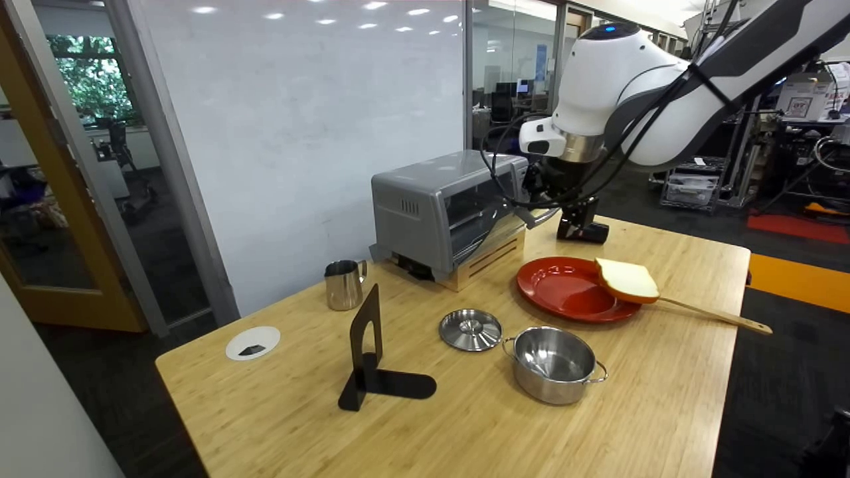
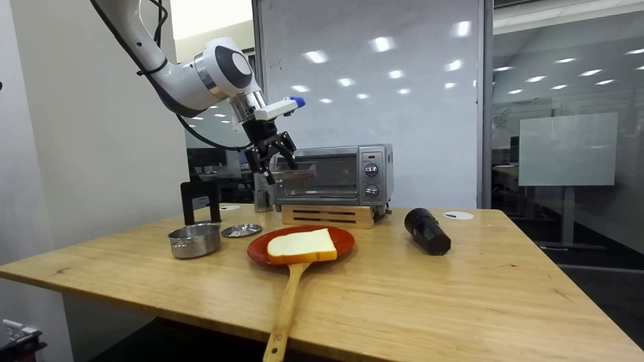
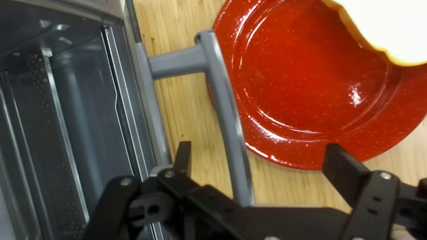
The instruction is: Pull open the grill
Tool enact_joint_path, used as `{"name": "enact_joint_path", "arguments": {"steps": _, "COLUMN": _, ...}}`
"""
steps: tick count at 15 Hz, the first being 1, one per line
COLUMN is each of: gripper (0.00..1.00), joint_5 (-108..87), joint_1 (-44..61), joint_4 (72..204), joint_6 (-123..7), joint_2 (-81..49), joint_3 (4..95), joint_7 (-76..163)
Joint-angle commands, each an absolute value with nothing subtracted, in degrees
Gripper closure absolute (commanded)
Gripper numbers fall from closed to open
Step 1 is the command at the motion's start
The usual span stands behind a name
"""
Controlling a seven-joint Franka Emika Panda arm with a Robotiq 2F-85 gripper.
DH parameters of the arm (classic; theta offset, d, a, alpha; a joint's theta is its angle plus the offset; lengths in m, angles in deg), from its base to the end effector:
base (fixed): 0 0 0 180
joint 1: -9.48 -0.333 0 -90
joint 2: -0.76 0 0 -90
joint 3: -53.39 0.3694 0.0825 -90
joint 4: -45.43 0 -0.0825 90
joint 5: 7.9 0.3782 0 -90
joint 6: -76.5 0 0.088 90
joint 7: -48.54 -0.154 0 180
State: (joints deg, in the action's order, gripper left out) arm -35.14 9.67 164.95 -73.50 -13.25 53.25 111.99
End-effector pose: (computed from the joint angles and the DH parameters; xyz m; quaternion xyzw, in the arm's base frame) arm 0.6286 -0.0039 0.3481 0.7227 0.6611 0.0410 0.1975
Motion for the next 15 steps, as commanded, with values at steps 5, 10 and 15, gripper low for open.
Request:
{"name": "enact_joint_path", "arguments": {"steps": 5, "gripper": 0.0, "joint_5": -36.37, "joint_1": 9.61, "joint_4": 169.39, "joint_6": -74.25, "joint_2": -9.65, "joint_3": 53.11, "joint_7": 110.96}}
{"name": "enact_joint_path", "arguments": {"steps": 10, "gripper": 0.0, "joint_5": -35.63, "joint_1": 9.36, "joint_4": 168.18, "joint_6": -67.1, "joint_2": -9.96, "joint_3": 53.14, "joint_7": 110.97}}
{"name": "enact_joint_path", "arguments": {"steps": 15, "gripper": 0.0, "joint_5": -34.98, "joint_1": 9.57, "joint_4": 165.68, "joint_6": -58.15, "joint_2": -11.38, "joint_3": 53.16, "joint_7": 110.38}}
